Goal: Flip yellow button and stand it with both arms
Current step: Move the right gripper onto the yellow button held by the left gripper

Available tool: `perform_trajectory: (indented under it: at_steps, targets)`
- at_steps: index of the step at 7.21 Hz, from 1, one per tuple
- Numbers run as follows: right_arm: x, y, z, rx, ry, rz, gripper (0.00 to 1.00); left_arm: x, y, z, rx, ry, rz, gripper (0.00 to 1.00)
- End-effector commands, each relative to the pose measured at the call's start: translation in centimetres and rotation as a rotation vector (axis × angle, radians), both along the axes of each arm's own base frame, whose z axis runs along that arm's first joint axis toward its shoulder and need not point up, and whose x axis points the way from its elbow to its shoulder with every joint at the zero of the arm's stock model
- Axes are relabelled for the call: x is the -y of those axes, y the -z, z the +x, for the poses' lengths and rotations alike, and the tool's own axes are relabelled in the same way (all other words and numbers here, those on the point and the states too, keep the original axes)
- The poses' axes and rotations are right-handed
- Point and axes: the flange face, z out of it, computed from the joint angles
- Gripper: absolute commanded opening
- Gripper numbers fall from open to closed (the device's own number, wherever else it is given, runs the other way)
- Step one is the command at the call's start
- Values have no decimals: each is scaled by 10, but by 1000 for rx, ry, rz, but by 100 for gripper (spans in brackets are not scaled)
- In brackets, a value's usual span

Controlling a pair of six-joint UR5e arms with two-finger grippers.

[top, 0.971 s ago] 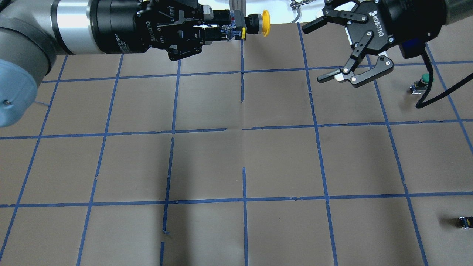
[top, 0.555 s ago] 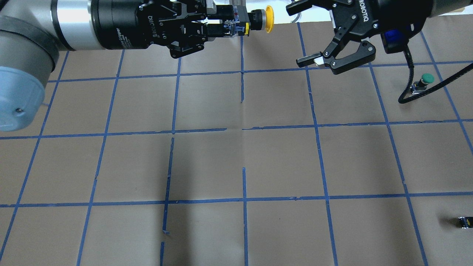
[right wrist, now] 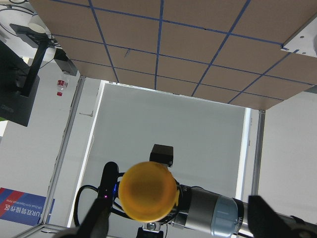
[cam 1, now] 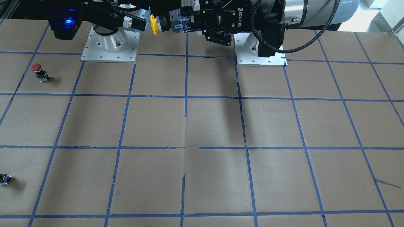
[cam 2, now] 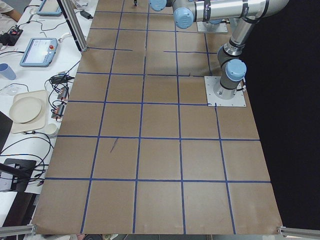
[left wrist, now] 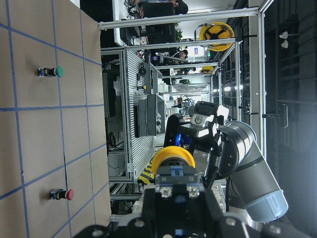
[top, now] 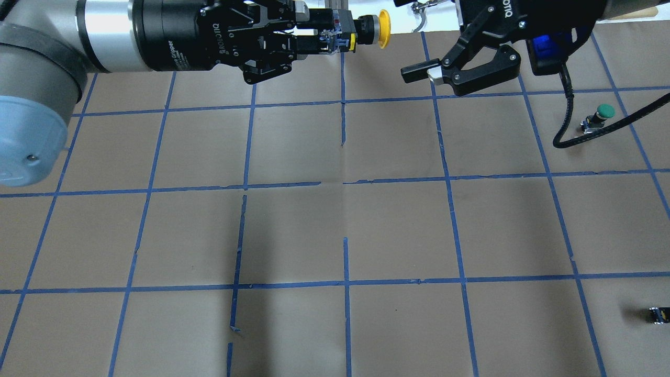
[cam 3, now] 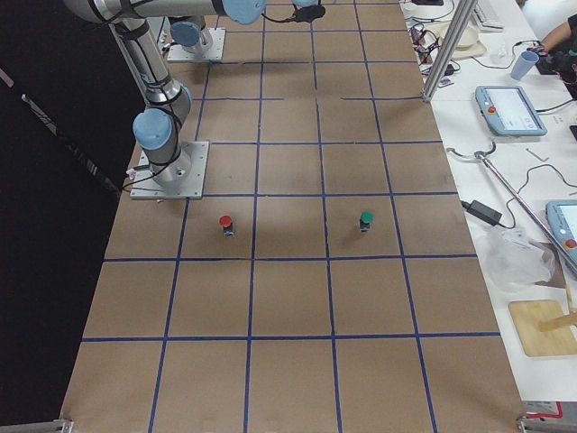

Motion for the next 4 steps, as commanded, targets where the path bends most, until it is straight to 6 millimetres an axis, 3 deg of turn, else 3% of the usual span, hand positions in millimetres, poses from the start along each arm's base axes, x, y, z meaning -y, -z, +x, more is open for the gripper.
perform_trajectory:
  at_steps: [1,4]
  targets:
    - [2,8,11,7,-19,23,99,1,0,0,-2,0,1,11]
    - [10,6,13,77,13,30,92,1,1,0,-5,-1,7,11]
